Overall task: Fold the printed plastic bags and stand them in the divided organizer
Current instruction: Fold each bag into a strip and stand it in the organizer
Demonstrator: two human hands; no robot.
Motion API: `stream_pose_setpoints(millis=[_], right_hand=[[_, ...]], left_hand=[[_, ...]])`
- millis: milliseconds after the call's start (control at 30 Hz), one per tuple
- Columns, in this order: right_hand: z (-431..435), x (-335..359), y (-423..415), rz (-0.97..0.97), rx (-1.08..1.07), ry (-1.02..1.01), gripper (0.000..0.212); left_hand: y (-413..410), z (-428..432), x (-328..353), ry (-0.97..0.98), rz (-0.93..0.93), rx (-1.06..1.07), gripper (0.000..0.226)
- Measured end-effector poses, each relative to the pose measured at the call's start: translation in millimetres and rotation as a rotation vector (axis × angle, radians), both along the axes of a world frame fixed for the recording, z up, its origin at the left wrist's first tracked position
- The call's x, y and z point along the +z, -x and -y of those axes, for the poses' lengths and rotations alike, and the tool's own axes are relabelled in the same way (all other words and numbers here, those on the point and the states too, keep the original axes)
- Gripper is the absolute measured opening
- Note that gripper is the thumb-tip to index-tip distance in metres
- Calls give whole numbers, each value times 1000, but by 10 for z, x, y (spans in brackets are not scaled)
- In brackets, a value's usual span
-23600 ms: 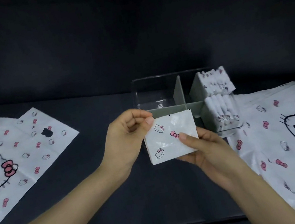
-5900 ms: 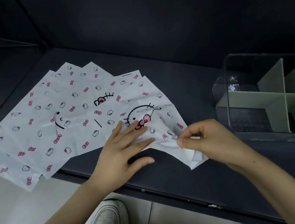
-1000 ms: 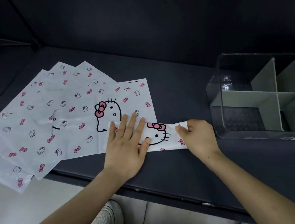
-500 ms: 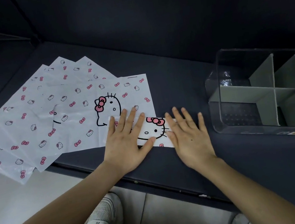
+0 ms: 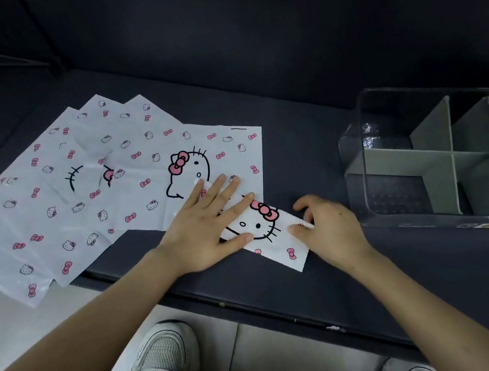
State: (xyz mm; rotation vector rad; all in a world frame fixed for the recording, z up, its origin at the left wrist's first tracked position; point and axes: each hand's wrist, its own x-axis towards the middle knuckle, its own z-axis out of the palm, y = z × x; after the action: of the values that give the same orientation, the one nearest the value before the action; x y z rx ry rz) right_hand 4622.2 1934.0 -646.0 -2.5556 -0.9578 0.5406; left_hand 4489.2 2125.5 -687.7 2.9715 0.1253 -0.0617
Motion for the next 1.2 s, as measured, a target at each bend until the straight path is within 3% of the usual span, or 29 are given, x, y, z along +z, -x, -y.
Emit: stream_pose_setpoints(millis=[67, 200, 367, 433, 533, 633, 700, 767, 833, 900, 967, 1033, 1200], right_hand=[[5, 52, 15, -38, 20, 77, 15], [50, 103, 115, -1, 56, 74, 8], [165, 143, 246, -625, -304, -200, 12], [202, 166, 283, -805, -446, -248, 12], [226, 250, 324, -1073, -598, -308, 14], [199, 379, 313, -1228, -630, -379, 13], [157, 448, 283, -1154, -563, -450, 16], [115, 464, 247, -867, -411, -473, 19], [67, 424, 195, -627, -242, -470, 18], [-4, 326, 160, -562, -101, -436, 30], [-94, 195, 145, -540, -47, -426, 26], [-179, 97, 149, -520, -95, -453, 10], [-221, 10, 178, -321, -204, -270, 34]], left_hand=[[-36, -64, -6, -9, 4, -81, 70], [-100, -117, 43, 4, 70, -143, 67], [104, 233, 122, 315, 383, -91, 44], [253, 409, 73, 440, 350, -84, 47], [317, 499, -34, 395, 289, -78, 52], [261, 532, -6, 503, 316, 44, 53], [230, 595, 60, 614, 285, 242, 64], [187, 612, 141, 751, 239, 475, 65], [129, 602, 237, 907, 182, 637, 53], [89, 570, 293, 981, 176, 691, 46], [78, 544, 329, 1033, 182, 698, 39], [80, 540, 351, 1041, 175, 694, 34], [49, 538, 319, 942, 173, 715, 33]])
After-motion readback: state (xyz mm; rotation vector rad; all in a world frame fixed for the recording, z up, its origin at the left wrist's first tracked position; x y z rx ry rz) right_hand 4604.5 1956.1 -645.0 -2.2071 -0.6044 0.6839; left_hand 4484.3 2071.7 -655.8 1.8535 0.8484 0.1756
